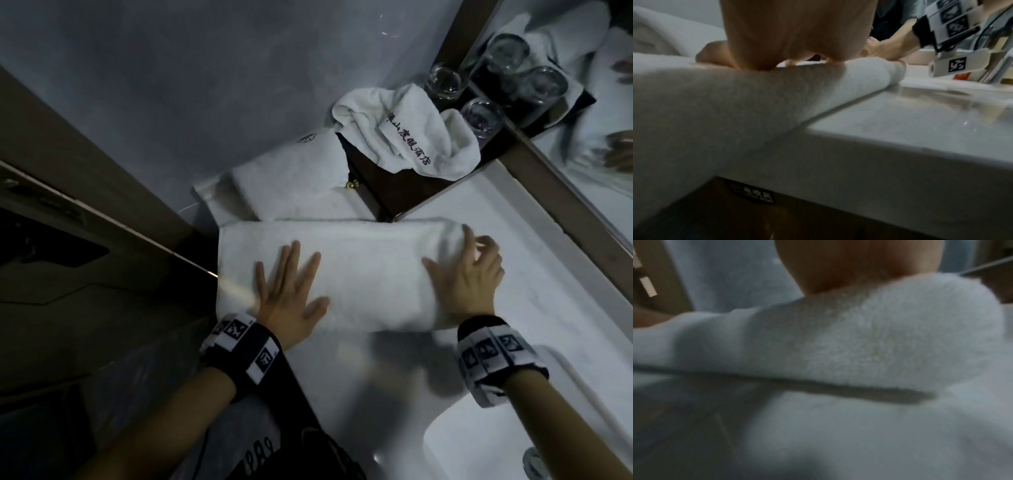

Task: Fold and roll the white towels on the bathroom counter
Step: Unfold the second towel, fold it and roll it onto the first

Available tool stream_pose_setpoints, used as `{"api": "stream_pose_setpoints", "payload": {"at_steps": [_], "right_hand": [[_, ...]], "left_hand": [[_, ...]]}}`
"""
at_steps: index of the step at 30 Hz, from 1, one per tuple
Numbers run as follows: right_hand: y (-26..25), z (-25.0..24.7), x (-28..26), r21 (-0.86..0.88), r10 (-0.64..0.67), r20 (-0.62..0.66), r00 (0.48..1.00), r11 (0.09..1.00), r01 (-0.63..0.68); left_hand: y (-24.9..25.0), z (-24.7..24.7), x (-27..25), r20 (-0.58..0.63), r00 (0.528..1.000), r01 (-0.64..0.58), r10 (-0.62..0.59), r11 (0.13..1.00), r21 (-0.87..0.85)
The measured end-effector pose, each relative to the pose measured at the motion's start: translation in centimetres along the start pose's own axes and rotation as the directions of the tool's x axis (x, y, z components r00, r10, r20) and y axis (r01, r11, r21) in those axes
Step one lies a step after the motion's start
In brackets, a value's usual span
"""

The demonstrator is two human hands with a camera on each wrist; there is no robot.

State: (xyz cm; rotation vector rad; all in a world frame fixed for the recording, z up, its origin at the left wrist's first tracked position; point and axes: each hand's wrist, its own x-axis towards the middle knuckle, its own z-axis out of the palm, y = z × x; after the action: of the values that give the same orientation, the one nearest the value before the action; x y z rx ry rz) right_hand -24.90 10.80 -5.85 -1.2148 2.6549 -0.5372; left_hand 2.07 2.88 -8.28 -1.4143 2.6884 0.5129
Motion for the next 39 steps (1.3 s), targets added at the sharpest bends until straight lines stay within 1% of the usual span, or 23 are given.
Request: {"api": "stream_pose_setpoints", "payload": {"at_steps": [1,2,3,4,5,6,13,15,16,18,21,23,25,26,28,29,31,34,35,36,37,38,39], "right_hand": [[-0.3,0.3,-0.7,-0.084,-0.130,0.010,0.992,0.988,0.130],[-0.4,0.6,-1.3,-0.131,-0.246,0.071,0.967,0.958,0.254],[-0.5,1.0,-1.8,-0.134,-0.314,0.165,0.935,0.932,0.337],[-0.5,1.4,-2.2,-0.116,-0.330,0.249,0.911,0.923,0.367],[-0.3,1.8,-2.5,-0.103,-0.314,0.303,0.900,0.928,0.359],[-0.1,2.2,-2.7,-0.106,-0.296,0.317,0.901,0.933,0.344],[0.1,2.2,-2.6,-0.178,-0.225,0.336,0.914,0.938,0.296],[0.0,2.1,-2.4,-0.206,-0.147,0.380,0.913,0.949,0.239],[0.0,1.9,-2.2,-0.222,-0.080,0.412,0.908,0.957,0.185],[-0.2,1.3,-1.6,-0.243,0.098,0.468,0.878,0.970,0.021],[-1.5,0.3,-0.4,-0.227,0.325,0.424,0.845,0.942,-0.248],[-2.0,-0.3,0.0,-0.199,0.361,0.372,0.855,0.931,-0.306],[-1.7,-1.0,0.4,0.018,0.372,0.383,0.846,0.912,-0.409],[-1.3,-1.3,0.6,0.137,0.403,0.406,0.820,0.861,-0.490],[-0.8,-2.1,0.5,0.227,0.431,0.481,0.764,0.780,-0.583],[-0.6,-2.5,0.4,0.270,0.410,0.524,0.747,0.751,-0.602],[-0.7,-3.4,-0.3,0.422,0.323,0.591,0.739,0.657,-0.625],[-1.5,-5.0,-1.9,0.606,0.153,0.631,0.760,0.515,-0.607],[-1.8,-5.5,-2.5,0.645,0.076,0.648,0.758,0.476,-0.599],[-2.3,-5.9,-3.1,0.677,-0.008,0.658,0.753,0.444,-0.588],[-2.8,-6.5,-3.8,0.701,-0.093,0.663,0.743,0.427,-0.571],[-3.4,-6.9,-4.4,0.716,-0.167,0.663,0.730,0.428,-0.551],[-4.0,-7.4,-5.0,0.724,-0.230,0.663,0.713,0.440,-0.531]], "left_hand": [[0.2,0.3,-0.1,-0.011,1.000,0.017,-0.017,0.999,0.031],[0.3,0.5,-0.1,-0.020,0.999,0.033,-0.032,0.998,0.062],[0.3,0.6,-0.1,-0.029,0.999,0.045,-0.043,0.995,0.087],[0.3,0.7,-0.2,-0.034,0.998,0.054,-0.051,0.993,0.102],[0.2,0.7,-0.3,-0.037,0.998,0.060,-0.056,0.992,0.109],[-0.1,0.8,-0.4,-0.042,0.998,0.061,-0.057,0.992,0.111],[-0.7,1.0,-0.7,-0.036,0.997,0.065,-0.061,0.994,0.094],[-0.5,0.7,-0.8,-0.026,0.998,0.065,-0.063,0.992,0.106],[-0.3,0.6,-0.9,-0.022,0.998,0.063,-0.061,0.991,0.114],[-0.2,0.6,-1.2,-0.010,0.998,0.069,-0.069,0.991,0.114],[0.3,0.5,-1.5,-0.009,0.997,0.073,-0.072,0.989,0.131],[1.4,0.0,-1.8,0.018,0.995,0.092,-0.096,0.983,0.156],[2.1,-0.1,-2.3,-0.002,0.995,0.097,-0.098,0.987,0.130],[2.2,-0.1,-2.5,0.029,0.995,0.091,-0.094,0.990,0.104],[2.0,0.0,-2.9,0.120,0.988,0.093,-0.093,0.996,0.005],[2.0,-0.2,-3.1,0.124,0.989,0.085,-0.079,0.996,-0.040],[2.3,-0.6,-3.6,0.108,0.994,0.043,-0.029,0.991,-0.128],[3.3,-0.9,-4.8,0.187,0.981,0.005,0.044,0.968,-0.251],[3.9,-0.9,-5.1,0.202,0.979,0.020,0.037,0.962,-0.274],[4.5,-1.1,-5.2,0.182,0.983,0.052,0.006,0.948,-0.314],[5.1,-1.4,-5.0,0.155,0.986,0.116,-0.060,0.914,-0.388],[5.6,-2.0,-4.7,0.150,0.977,0.211,-0.154,0.819,-0.534],[5.9,-3.0,-4.4,0.206,0.949,0.313,-0.241,0.613,-0.725]]}}
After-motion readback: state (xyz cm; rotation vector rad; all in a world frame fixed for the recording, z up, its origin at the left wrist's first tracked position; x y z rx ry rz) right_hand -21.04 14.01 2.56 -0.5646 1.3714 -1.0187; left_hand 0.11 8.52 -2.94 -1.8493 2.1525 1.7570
